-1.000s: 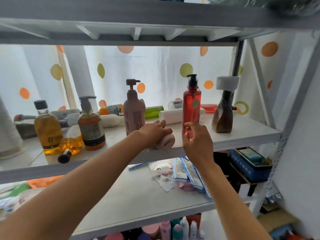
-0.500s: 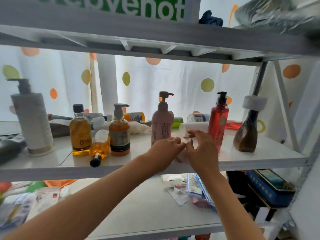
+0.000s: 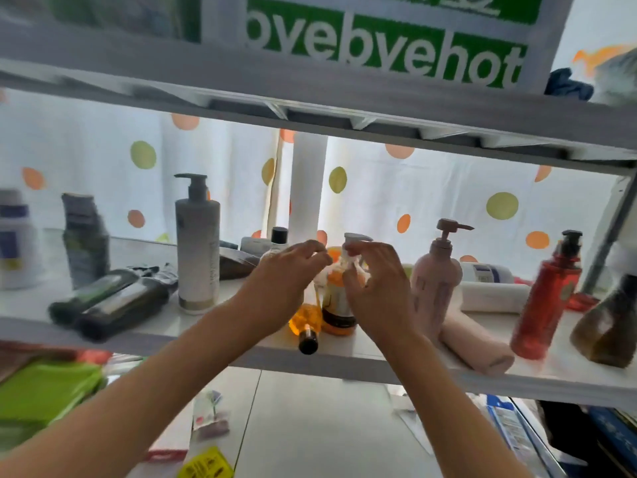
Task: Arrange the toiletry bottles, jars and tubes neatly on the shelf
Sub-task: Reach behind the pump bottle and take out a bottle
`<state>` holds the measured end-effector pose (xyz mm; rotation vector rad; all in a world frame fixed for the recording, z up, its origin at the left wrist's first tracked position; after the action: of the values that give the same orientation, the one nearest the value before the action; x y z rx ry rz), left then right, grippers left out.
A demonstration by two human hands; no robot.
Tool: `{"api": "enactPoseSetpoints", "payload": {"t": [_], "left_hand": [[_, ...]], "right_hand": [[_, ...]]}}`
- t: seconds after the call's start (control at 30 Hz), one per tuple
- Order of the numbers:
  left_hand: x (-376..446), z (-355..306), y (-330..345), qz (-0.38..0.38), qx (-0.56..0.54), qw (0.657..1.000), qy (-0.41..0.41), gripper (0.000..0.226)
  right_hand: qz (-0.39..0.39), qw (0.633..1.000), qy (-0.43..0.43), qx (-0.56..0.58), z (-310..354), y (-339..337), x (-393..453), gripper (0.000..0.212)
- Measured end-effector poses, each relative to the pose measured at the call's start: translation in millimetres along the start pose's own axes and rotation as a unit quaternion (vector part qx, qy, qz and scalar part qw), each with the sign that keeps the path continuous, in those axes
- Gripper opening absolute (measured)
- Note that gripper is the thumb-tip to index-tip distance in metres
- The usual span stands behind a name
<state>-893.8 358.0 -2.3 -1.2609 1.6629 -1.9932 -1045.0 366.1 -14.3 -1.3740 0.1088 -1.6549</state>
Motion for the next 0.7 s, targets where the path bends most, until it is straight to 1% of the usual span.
{"api": "enactPoseSetpoints", "payload": {"t": [0.1, 0.2, 0.33, 0.43, 0.53, 0.63, 0.7], "left_hand": [[-23.4, 37.4, -22.3, -0.032, -0.024, 0.999, -0.012, 0.054], [-53.0, 77.0, -46.7, -0.082, -0.036, 0.995, -0.041, 0.048], [-85.4, 130.4, -64.7, -0.128, -0.040, 0.990, -0.049, 0.057], [-99.7, 169.3, -67.2, -0.137, -0.029, 0.988, -0.069, 0.059], [-107.8, 198.9, -66.5, -0.136, -0.046, 0.985, -0.094, 0.057], [-104.4, 231.5, -60.9, -0.132, -0.088, 0.977, -0.144, 0.052], [-92.9, 253.2, -54.8, -0.127, -0.102, 0.973, -0.162, 0.052]], "right_hand": [[0.020, 1.000, -0.020, -0.002, 30.2, 26.7, 16.8, 0.027], [0.036, 0.998, -0.047, 0.006, 59.9, 51.9, 35.9, 0.024], [0.068, 0.996, -0.060, 0.002, 89.0, 81.5, 61.2, 0.024], [0.087, 0.995, -0.052, -0.006, 101.7, 98.5, 77.7, 0.025], [0.104, 0.994, -0.035, -0.019, 106.8, 107.6, 95.3, 0.024], [0.158, 0.985, -0.036, -0.066, 101.1, 118.4, 118.6, 0.022], [0.213, 0.971, -0.033, -0.098, 93.9, 127.0, 138.0, 0.022]]}}
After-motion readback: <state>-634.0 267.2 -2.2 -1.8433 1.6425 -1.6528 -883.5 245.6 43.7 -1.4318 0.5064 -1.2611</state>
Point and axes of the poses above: each hand's wrist, its own x-axis towards the middle knuckle, its own y-axis out of the palm, z = x × y, the point moved 3 cm from there along x, towards the middle knuckle, and after that the axes turned 15 degrees about z, right-handed, at the moved point
